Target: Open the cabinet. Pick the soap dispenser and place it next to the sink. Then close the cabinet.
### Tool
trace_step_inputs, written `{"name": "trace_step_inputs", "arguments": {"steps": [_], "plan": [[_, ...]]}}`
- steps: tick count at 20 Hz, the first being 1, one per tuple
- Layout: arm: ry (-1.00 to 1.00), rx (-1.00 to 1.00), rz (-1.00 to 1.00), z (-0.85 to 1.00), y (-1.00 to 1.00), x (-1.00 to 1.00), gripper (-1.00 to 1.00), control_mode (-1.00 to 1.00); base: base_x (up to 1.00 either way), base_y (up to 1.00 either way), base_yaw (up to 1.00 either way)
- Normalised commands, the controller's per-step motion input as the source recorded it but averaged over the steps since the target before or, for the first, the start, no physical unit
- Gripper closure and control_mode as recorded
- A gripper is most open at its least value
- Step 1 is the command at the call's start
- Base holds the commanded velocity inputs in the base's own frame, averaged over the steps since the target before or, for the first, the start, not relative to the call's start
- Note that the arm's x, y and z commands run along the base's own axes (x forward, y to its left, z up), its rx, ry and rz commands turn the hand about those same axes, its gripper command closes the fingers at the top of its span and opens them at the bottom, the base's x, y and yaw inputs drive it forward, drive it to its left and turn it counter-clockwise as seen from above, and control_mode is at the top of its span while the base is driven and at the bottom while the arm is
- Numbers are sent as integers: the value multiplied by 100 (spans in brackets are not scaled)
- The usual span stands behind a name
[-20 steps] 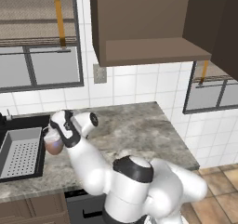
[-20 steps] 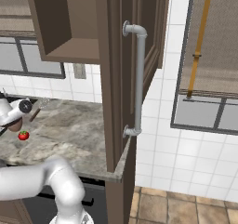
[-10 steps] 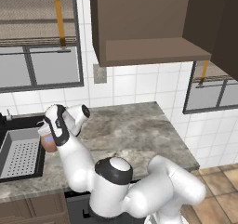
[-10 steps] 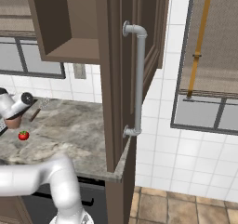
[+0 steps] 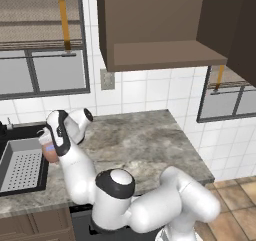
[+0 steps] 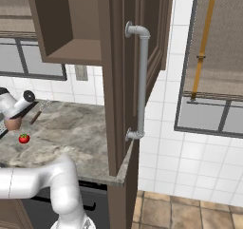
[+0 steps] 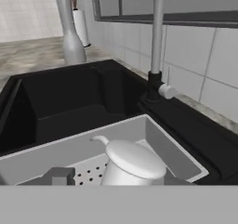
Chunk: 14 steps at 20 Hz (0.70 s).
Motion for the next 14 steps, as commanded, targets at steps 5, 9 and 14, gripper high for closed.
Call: {"name": "trace_step_inputs", "arguments": {"steps": [5,9,14], "plan": [[-9,0,3,-49,2,-14,100,-100,0,0,0],[-21,0,2,-38,10,-21,100,-100,0,0,0],[-19,0,1,-42,2,-28,100,-100,0,0,0]]}}
